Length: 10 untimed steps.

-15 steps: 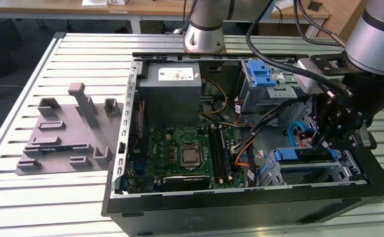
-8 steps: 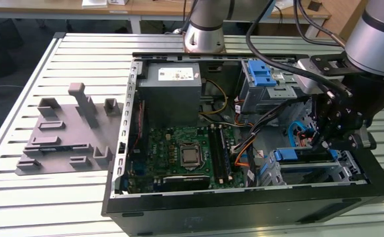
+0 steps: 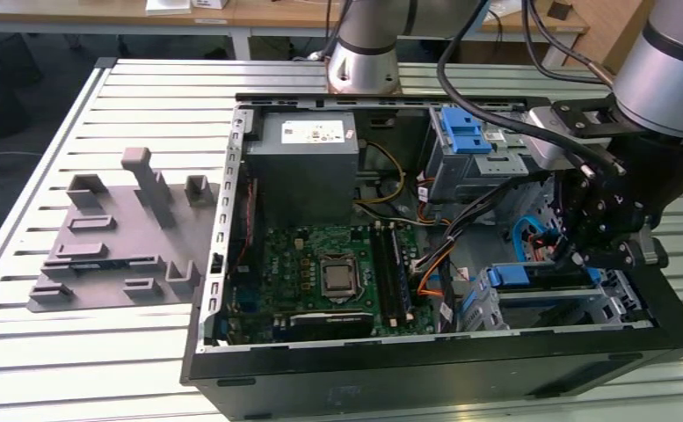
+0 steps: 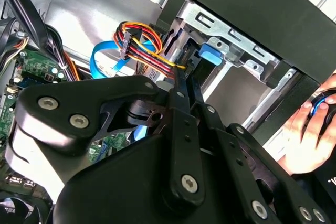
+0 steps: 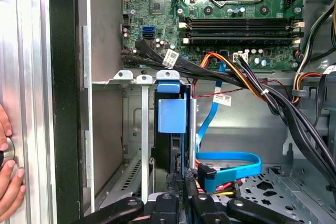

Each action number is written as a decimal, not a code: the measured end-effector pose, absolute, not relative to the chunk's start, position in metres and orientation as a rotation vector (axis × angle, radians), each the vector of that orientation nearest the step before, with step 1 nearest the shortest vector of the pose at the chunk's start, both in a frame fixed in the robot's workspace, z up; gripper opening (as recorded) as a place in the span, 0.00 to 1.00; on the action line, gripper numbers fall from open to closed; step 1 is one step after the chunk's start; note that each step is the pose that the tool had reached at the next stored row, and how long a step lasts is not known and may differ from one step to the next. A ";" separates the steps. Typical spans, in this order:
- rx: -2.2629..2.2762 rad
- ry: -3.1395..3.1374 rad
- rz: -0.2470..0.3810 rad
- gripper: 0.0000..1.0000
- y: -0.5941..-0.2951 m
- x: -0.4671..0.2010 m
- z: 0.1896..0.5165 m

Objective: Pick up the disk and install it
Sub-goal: 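Insert the first disk wire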

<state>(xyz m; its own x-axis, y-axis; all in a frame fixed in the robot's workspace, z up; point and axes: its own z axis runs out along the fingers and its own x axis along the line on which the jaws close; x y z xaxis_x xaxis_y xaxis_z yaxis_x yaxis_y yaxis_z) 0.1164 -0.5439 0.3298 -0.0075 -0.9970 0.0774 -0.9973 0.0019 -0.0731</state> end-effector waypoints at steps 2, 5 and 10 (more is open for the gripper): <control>2.211 -2.221 0.167 0.16 -0.544 0.116 0.329; 2.211 -2.221 0.168 0.16 -0.544 0.116 0.329; 2.211 -2.221 0.167 0.18 -0.545 0.117 0.328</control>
<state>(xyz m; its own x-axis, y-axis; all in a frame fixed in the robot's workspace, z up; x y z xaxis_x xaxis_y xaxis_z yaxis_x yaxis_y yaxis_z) 0.1165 -0.5450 0.3277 -0.0076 -0.9970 0.0773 -0.9973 0.0019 -0.0731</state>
